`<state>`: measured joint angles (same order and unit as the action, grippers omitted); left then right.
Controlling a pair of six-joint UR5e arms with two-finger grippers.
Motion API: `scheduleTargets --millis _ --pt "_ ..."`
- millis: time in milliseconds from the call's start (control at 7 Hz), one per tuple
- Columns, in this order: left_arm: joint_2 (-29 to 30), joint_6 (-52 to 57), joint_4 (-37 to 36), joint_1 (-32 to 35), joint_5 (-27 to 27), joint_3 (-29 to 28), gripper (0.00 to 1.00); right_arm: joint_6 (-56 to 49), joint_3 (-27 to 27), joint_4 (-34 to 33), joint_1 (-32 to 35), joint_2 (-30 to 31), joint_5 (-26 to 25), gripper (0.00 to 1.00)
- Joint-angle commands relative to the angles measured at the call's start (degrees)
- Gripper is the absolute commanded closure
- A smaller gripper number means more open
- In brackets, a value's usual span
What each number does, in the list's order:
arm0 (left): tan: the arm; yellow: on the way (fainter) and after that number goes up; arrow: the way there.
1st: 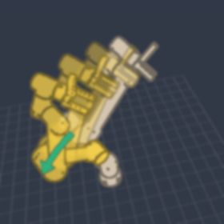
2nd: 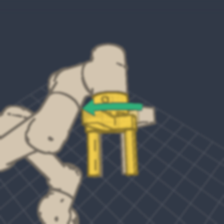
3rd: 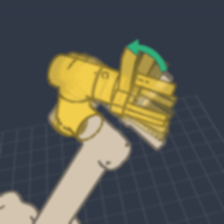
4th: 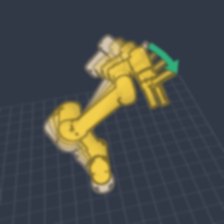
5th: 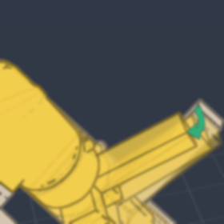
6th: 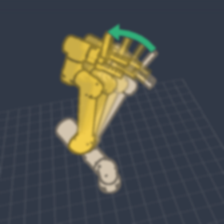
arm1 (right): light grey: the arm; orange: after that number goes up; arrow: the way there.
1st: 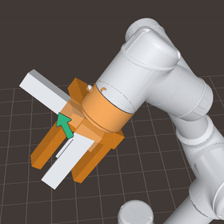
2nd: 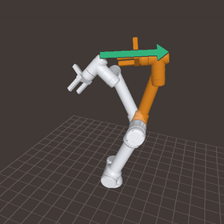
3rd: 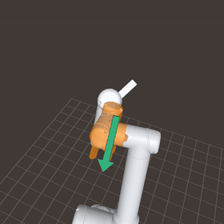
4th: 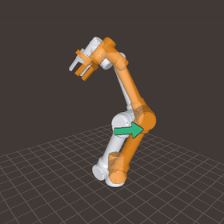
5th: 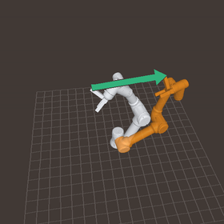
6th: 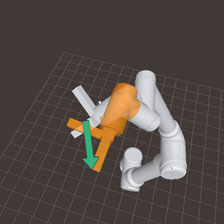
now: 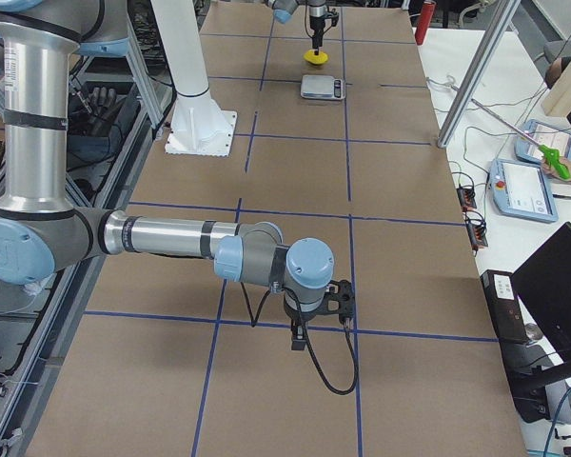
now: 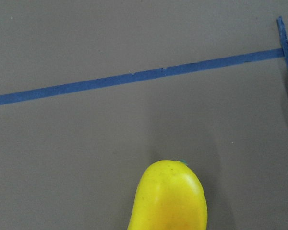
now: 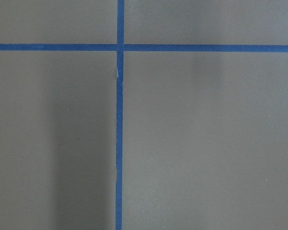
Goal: Weigh mango
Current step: 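Lower the left gripper onto the yellow mango and close it, then lift the mango with the left gripper off the table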
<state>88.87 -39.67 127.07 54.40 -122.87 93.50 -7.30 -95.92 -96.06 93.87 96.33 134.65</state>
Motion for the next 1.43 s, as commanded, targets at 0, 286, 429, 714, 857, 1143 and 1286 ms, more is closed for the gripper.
scheduleTargets --millis 0,286,429,714,857,1143,1286 --pt "3.4 -1.2 0.5 -1.2 0.7 -4.9 0.0 0.0 0.0 0.0 0.0 0.0 0.0 0.0" --pt "3.3 -1.6 0.5 -1.2 0.7 -4.7 0.6 0.0 -0.1 0.0 0.0 0.0 0.0 0.0" --pt "3.3 -1.0 0.5 -1.1 0.6 -4.3 1.0 0.0 0.0 0.0 0.0 0.0 0.0 0.0" --pt "-1.2 -0.5 -3.3 -0.2 -2.3 6.4 1.0 0.0 -0.1 0.0 0.0 0.0 0.0 0.0" --pt "-1.5 -0.2 -10.5 1.4 -4.6 11.6 1.0 0.0 0.0 0.0 0.0 0.0 0.0 0.0" --pt "6.9 4.7 -32.5 5.9 -4.6 19.6 1.0 0.0 -0.1 0.0 0.0 0.0 0.0 0.0" --pt "13.8 4.7 -41.9 9.3 -4.6 20.4 1.0 0.0 -0.1 0.0 0.0 0.0 0.0 0.0"
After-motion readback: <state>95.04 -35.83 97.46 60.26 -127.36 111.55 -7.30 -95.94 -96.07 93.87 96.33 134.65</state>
